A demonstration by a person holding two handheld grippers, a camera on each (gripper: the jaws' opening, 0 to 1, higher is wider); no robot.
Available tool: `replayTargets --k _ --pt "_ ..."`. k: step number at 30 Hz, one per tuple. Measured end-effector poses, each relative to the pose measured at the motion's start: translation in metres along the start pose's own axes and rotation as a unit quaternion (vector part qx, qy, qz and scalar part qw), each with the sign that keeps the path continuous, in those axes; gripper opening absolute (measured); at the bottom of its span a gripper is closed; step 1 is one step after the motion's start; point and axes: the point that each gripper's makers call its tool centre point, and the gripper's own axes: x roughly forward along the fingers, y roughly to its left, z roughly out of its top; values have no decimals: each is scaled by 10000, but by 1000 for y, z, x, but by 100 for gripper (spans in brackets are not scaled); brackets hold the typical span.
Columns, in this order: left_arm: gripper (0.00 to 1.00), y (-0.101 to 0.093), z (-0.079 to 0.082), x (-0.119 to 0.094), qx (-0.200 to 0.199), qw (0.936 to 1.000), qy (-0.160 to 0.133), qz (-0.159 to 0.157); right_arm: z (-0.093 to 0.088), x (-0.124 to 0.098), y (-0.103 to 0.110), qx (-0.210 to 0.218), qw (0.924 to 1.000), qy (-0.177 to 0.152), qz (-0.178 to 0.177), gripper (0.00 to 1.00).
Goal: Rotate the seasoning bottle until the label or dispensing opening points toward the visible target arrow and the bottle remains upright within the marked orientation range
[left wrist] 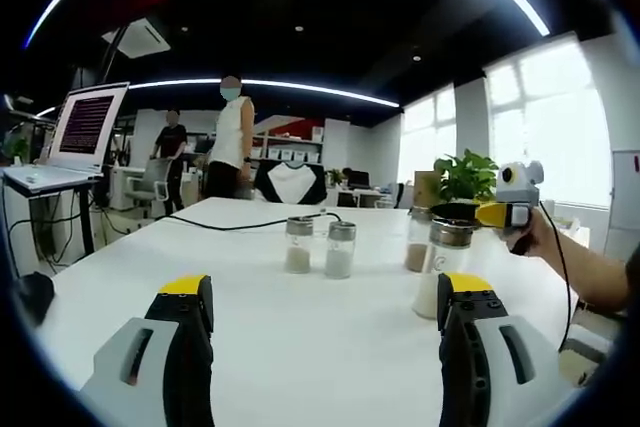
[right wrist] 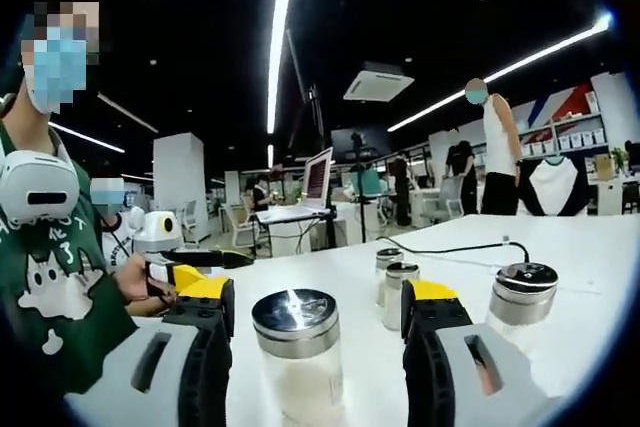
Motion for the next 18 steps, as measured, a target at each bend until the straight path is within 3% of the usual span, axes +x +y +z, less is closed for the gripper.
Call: replayTargets --k 5,15,18 --pt "98 1 0 0 -6 10000 -11 5 -8 5 5 21 9995 102 295 65" --pt "98 0 0 -1 -16 10000 -2 -1 -13 17 16 -103 9985 213 500 56" --pt "98 1 1 -1 -4 10000 -12 18 -13 17 23 -142 9975 195 669 48"
